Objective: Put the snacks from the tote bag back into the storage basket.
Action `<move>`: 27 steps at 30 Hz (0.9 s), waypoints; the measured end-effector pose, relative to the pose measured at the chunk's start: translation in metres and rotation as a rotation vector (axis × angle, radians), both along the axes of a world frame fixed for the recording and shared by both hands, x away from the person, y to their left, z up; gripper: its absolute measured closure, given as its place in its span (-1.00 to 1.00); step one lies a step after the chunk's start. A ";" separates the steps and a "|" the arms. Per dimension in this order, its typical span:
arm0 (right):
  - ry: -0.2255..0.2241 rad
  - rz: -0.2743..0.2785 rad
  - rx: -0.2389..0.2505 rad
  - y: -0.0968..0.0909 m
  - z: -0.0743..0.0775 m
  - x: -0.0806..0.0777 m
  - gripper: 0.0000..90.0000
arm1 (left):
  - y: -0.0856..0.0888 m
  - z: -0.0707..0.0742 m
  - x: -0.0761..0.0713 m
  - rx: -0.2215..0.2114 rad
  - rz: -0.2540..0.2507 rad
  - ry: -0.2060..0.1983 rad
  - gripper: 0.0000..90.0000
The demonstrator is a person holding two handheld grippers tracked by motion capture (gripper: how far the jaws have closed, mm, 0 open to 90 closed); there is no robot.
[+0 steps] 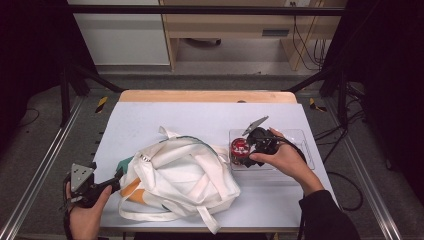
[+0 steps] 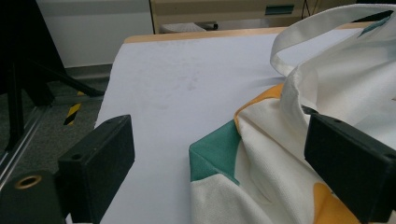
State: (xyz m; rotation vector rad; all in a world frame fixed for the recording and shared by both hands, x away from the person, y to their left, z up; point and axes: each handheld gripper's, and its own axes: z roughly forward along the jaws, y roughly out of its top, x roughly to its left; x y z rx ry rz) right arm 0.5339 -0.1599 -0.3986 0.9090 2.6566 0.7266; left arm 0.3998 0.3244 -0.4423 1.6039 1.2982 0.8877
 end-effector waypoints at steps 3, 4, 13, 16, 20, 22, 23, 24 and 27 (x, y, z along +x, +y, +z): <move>-0.013 0.002 0.010 -0.002 0.004 -0.002 -0.85 | 0.000 0.000 0.000 0.001 0.000 0.000 -0.81; -0.016 0.001 0.014 -0.003 0.006 -0.003 -0.85 | 0.000 0.000 0.000 0.000 0.000 0.000 -0.81; -0.030 -0.012 0.020 -0.011 0.011 -0.008 -0.85 | 0.000 0.000 0.000 -0.001 0.000 -0.001 -0.81; -0.035 -0.026 0.023 -0.013 0.013 -0.011 -0.85 | 0.000 0.000 0.000 -0.001 0.001 -0.001 -0.81; -0.057 -0.042 0.036 -0.015 0.017 -0.015 -0.85 | -0.001 0.000 0.000 -0.001 0.000 -0.002 -0.81; -0.065 -0.041 0.048 -0.016 0.019 -0.016 -0.84 | -0.001 0.000 0.000 -0.001 0.000 -0.001 -0.81; -0.065 -0.049 0.053 -0.016 0.021 -0.017 -0.84 | -0.001 0.000 0.000 0.000 0.000 -0.001 -0.81; -0.068 -0.058 0.062 -0.016 0.022 -0.019 -0.84 | -0.001 0.000 0.000 0.001 -0.001 -0.001 -0.81; -0.079 -0.076 0.076 -0.016 0.024 -0.021 -0.84 | -0.001 0.000 0.000 0.000 -0.001 -0.001 -0.81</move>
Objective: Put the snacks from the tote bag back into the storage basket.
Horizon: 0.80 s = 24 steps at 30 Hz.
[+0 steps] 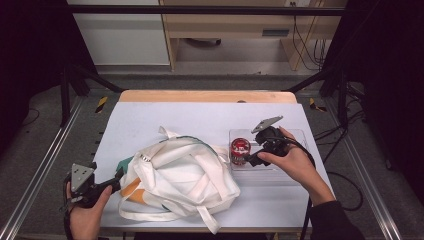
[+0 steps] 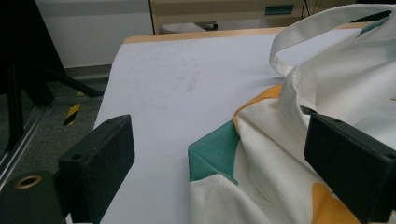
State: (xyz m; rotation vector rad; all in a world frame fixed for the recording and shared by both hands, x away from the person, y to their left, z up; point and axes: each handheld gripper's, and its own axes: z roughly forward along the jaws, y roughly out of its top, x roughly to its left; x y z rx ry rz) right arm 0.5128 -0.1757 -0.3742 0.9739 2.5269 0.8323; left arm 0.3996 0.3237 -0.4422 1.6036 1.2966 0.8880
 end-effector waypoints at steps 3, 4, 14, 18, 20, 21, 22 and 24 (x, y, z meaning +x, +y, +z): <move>-0.010 -0.001 0.007 0.002 0.002 -0.003 -0.84 | 0.000 0.000 0.000 0.000 0.001 0.000 -0.81; -0.022 0.004 0.006 0.003 0.002 -0.004 -0.84 | 0.000 0.000 0.000 -0.001 0.002 -0.001 -0.81; -0.049 -0.058 0.074 0.010 0.009 -0.018 -0.84 | 0.000 0.000 0.000 -0.001 0.002 -0.003 -0.81; -0.070 -0.075 0.087 0.016 0.010 -0.023 -0.85 | 0.001 0.000 0.000 -0.003 0.003 -0.003 -0.81; -0.085 -0.087 0.091 0.019 0.010 -0.025 -0.85 | 0.000 0.000 0.000 -0.002 0.002 -0.003 -0.81; -0.094 -0.088 0.087 0.021 0.010 -0.027 -0.85 | 0.000 0.000 0.000 -0.003 0.002 -0.002 -0.81; -0.103 -0.096 0.081 0.023 0.009 -0.028 -0.85 | 0.000 0.000 0.000 -0.003 0.003 -0.002 -0.81; -0.118 -0.117 0.072 0.026 0.010 -0.030 -0.85 | 0.001 0.000 0.000 -0.003 0.003 -0.003 -0.81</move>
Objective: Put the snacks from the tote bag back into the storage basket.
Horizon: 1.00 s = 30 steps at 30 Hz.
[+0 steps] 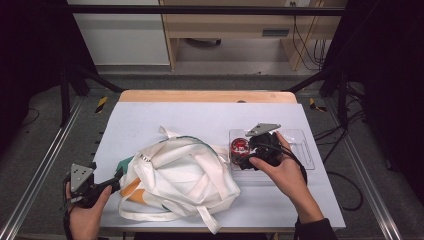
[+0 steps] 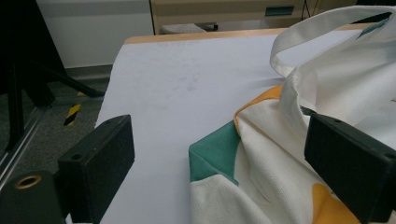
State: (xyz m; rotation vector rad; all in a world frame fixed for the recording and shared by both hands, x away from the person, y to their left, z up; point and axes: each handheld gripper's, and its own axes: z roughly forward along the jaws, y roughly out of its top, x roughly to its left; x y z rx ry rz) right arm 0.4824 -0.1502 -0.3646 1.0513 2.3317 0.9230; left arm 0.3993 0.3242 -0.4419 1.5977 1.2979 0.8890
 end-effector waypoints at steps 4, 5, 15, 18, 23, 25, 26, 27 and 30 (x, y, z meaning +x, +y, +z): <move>-0.025 -0.035 0.036 0.003 0.003 -0.005 -0.85 | 0.000 0.000 0.000 0.000 0.000 0.000 -0.81; -0.033 -0.042 0.043 0.003 0.004 -0.006 -0.85 | 0.000 0.000 0.000 0.000 0.000 0.000 -0.81; -0.107 -0.168 0.139 0.005 0.014 -0.013 -0.87 | 0.001 0.000 0.000 0.000 0.000 -0.001 -0.81; -0.127 -0.215 0.161 0.004 0.015 -0.014 -0.86 | 0.001 0.000 0.000 -0.001 0.000 -0.002 -0.81; -0.133 -0.227 0.172 0.000 0.017 -0.016 -0.86 | 0.001 0.001 0.000 -0.003 -0.001 -0.004 -0.81; -0.137 -0.234 0.179 -0.002 0.018 -0.017 -0.86 | 0.001 0.001 0.000 -0.004 -0.002 -0.005 -0.81; -0.139 -0.235 0.179 -0.004 0.018 -0.017 -0.86 | 0.001 0.001 0.000 -0.004 -0.002 -0.005 -0.81; -0.140 -0.240 0.181 -0.006 0.019 -0.018 -0.86 | 0.001 0.001 0.000 -0.005 -0.002 -0.006 -0.81; -0.144 -0.254 0.190 -0.013 0.019 -0.019 -0.86 | 0.003 0.001 0.000 -0.008 0.002 -0.008 -0.81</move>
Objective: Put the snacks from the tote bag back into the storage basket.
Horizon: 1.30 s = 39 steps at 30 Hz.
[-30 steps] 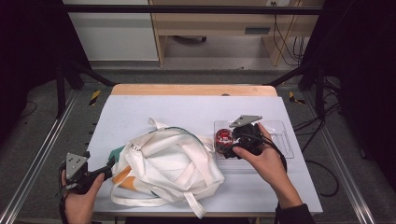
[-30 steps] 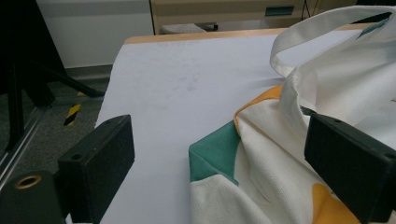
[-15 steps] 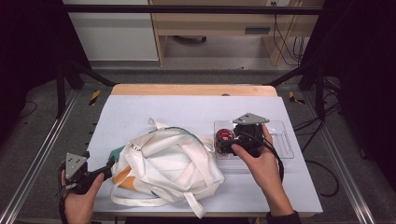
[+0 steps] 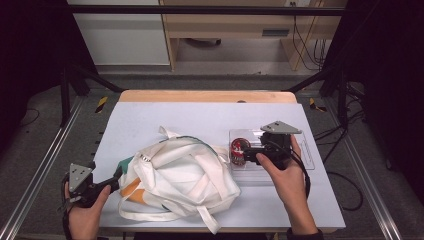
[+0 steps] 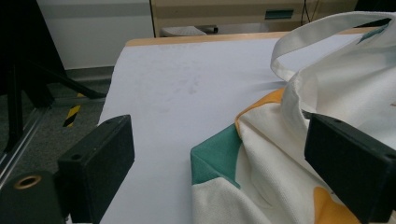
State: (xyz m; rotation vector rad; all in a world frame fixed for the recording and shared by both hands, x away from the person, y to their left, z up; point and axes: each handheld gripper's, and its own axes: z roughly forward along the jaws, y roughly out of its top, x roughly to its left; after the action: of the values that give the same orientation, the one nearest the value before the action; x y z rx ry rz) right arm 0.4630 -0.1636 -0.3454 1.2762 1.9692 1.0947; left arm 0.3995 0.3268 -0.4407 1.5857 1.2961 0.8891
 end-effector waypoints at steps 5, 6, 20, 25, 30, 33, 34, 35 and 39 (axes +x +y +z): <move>0.000 -0.022 0.001 -0.012 -0.001 -0.001 -0.86 | 0.002 0.001 0.000 -0.008 0.005 -0.010 -0.82; -0.002 -0.028 0.003 -0.015 -0.001 -0.001 -0.85 | 0.002 0.001 0.000 -0.012 0.007 -0.013 -0.82; -0.010 -0.099 0.010 -0.051 -0.002 -0.005 -0.85 | 0.006 0.002 -0.001 -0.024 0.018 -0.019 -0.83; -0.014 -0.118 0.017 -0.062 -0.002 -0.006 -0.85 | 0.006 0.002 0.000 -0.025 0.019 -0.018 -0.83; -0.021 -0.133 0.020 -0.073 -0.001 -0.007 -0.86 | 0.006 0.002 -0.001 -0.024 0.017 -0.017 -0.83; -0.024 -0.136 0.027 -0.081 -0.001 -0.008 -0.85 | 0.007 0.002 -0.001 -0.026 0.020 -0.017 -0.83; -0.023 -0.135 0.027 -0.083 -0.001 -0.008 -0.85 | 0.007 0.002 -0.001 -0.026 0.020 -0.016 -0.83; -0.019 -0.138 0.028 -0.086 -0.002 -0.008 -0.85 | 0.007 0.002 -0.001 -0.026 0.019 -0.016 -0.83; -0.016 -0.151 0.035 -0.096 -0.007 -0.007 -0.85 | 0.006 0.002 0.000 -0.023 0.017 -0.015 -0.83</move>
State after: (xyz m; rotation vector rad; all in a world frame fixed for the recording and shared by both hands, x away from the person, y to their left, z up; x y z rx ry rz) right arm 0.4560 -0.2594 -0.3519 1.4055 1.8173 1.0659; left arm 0.3993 0.3327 -0.4388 1.5492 1.3063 0.8922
